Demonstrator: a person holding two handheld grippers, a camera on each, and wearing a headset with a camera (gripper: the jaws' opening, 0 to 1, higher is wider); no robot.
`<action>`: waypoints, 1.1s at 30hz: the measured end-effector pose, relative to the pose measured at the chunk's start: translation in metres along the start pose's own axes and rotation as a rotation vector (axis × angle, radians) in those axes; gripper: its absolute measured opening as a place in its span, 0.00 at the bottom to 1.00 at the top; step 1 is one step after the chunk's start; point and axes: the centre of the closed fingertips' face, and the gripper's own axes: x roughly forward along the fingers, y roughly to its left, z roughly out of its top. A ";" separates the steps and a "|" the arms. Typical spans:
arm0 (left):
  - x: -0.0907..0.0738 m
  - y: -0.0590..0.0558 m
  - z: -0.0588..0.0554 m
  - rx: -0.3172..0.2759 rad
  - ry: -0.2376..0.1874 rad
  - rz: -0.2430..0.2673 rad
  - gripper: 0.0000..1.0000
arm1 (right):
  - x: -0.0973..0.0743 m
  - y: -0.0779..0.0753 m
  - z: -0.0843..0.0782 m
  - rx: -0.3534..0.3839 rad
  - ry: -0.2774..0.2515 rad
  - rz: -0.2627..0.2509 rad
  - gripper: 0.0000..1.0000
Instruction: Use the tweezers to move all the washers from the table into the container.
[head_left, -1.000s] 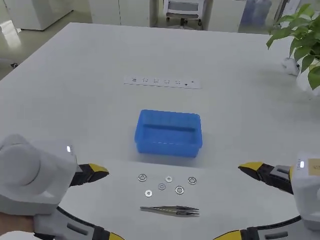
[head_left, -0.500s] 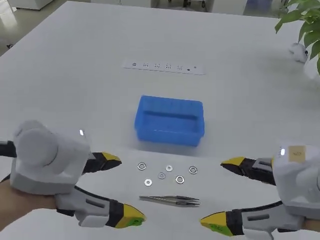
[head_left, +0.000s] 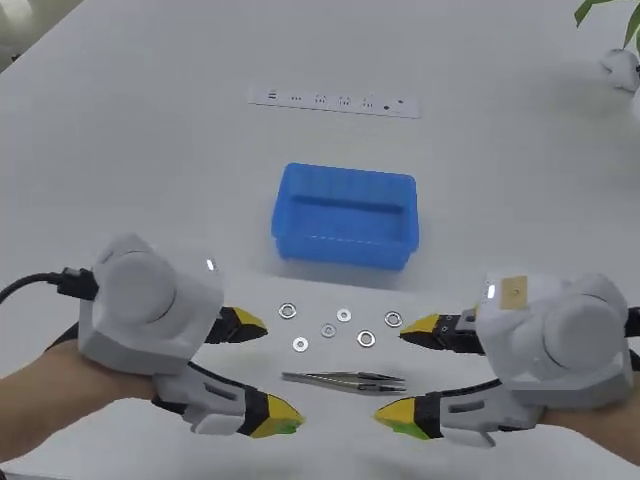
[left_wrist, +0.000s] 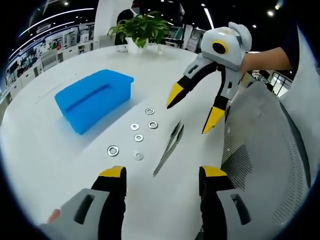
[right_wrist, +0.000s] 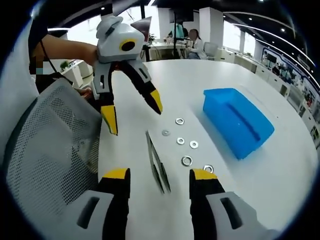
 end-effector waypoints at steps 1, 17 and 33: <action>0.002 0.000 -0.001 0.004 0.005 -0.008 0.62 | 0.005 0.001 -0.001 -0.007 0.009 0.010 0.45; 0.022 -0.011 -0.001 0.052 0.027 -0.097 0.44 | 0.024 0.005 -0.007 -0.070 0.070 0.078 0.29; 0.023 -0.007 -0.004 0.156 0.067 -0.101 0.26 | 0.028 0.001 -0.010 -0.161 0.090 0.059 0.21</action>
